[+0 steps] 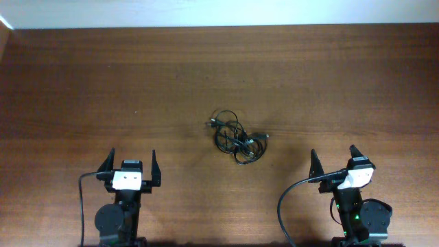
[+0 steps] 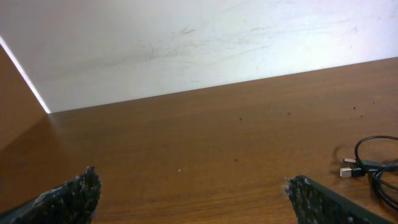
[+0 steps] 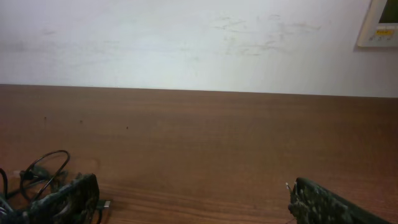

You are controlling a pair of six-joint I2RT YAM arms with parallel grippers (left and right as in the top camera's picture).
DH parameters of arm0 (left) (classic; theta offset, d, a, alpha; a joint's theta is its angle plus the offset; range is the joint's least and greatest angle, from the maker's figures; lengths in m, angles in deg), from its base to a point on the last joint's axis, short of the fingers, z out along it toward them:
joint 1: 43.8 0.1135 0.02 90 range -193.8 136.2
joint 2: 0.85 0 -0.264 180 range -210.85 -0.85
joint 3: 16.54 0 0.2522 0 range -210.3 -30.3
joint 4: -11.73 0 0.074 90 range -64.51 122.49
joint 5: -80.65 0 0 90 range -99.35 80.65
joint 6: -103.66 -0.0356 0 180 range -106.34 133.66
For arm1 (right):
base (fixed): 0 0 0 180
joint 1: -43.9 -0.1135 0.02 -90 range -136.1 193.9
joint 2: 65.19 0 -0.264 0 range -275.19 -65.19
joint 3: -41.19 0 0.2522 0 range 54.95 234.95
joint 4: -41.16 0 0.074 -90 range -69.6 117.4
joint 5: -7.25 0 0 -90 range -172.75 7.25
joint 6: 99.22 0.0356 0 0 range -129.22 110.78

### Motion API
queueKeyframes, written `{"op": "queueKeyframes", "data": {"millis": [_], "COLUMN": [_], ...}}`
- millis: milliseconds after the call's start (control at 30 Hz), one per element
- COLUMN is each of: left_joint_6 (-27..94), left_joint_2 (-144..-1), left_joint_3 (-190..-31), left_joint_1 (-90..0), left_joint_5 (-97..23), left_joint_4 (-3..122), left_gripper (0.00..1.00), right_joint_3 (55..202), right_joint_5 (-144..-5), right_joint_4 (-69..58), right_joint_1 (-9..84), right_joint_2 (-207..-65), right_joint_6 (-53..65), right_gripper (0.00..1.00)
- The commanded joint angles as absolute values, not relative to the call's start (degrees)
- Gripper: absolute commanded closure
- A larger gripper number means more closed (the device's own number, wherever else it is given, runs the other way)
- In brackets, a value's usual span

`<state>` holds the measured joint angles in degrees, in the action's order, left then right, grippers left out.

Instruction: Untangle cables

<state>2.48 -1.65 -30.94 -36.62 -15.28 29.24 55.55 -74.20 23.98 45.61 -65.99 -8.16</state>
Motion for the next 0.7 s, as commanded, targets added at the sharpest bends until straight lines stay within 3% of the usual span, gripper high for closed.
{"op": "queueKeyframes", "data": {"millis": [0,533,667], "left_joint_6": [1.6,1.6,2.3], "left_joint_2": [-1.2,-1.2,-1.2], "left_joint_3": [-30.8,-30.8,-30.8], "left_joint_1": [-36.8,-36.8,-36.8], "left_joint_5": [-14.9,-14.2,-19.2], "left_joint_4": [29.6,29.3,29.0], "left_gripper": [0.01,0.01,0.01], "right_joint_3": [55.3,55.3,55.3], "right_joint_5": [-74.4,-75.1,-74.1], "right_joint_4": [23.7,23.7,23.8], "right_joint_1": [45.3,45.4,45.4], "right_joint_2": [-65.6,-65.6,-65.6], "right_joint_6": [-8.4,-8.4,-8.4], "right_gripper": [0.01,0.01,0.01]}}
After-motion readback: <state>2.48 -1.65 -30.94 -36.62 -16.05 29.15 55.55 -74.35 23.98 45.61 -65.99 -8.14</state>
